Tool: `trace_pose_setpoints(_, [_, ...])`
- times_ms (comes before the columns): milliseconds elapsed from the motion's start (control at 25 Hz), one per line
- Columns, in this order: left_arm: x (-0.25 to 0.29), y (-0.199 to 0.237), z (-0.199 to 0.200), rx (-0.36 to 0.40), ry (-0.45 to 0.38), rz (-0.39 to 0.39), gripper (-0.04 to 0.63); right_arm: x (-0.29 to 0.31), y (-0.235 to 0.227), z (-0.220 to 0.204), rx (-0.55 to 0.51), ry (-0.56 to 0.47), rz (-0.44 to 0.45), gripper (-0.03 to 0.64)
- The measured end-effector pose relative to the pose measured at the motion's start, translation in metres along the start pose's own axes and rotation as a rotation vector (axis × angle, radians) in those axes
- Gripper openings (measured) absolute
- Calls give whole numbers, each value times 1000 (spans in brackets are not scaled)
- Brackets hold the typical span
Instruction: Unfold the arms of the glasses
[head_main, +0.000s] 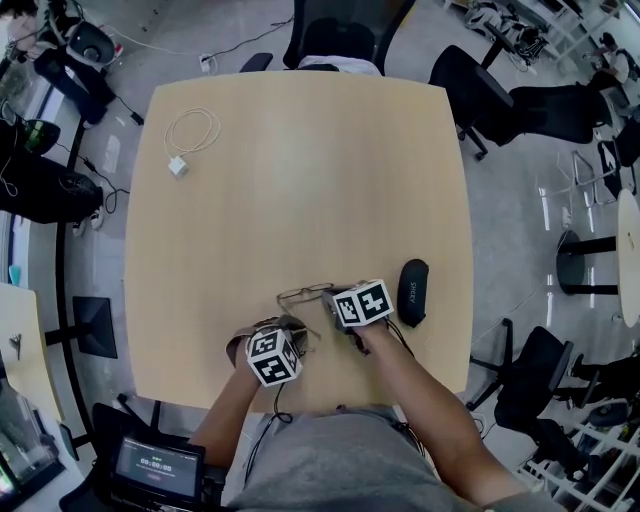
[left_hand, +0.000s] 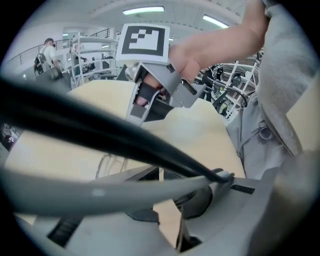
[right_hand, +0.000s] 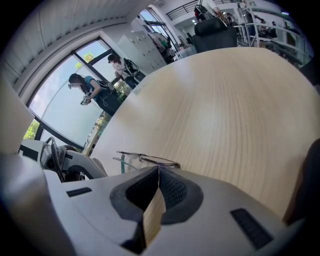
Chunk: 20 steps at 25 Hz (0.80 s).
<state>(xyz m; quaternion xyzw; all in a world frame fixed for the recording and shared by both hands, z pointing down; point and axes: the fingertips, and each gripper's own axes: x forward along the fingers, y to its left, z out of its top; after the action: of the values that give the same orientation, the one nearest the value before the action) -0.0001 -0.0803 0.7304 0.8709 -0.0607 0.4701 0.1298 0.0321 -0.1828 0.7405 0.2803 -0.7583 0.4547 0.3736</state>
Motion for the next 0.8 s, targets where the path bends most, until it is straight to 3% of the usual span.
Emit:
trace_pose_setpoints(200, [16, 2, 11, 28, -4, -31, 9, 2, 4, 2, 5, 6, -3, 9])
trace_pose_setpoints(520, [19, -7, -1, -46, 17, -119, 9, 1, 2, 2, 10, 1, -1, 9])
trace_pose_setpoints(800, [13, -5, -13, -99, 25, -132, 9, 1, -2, 5, 6, 0, -1, 9])
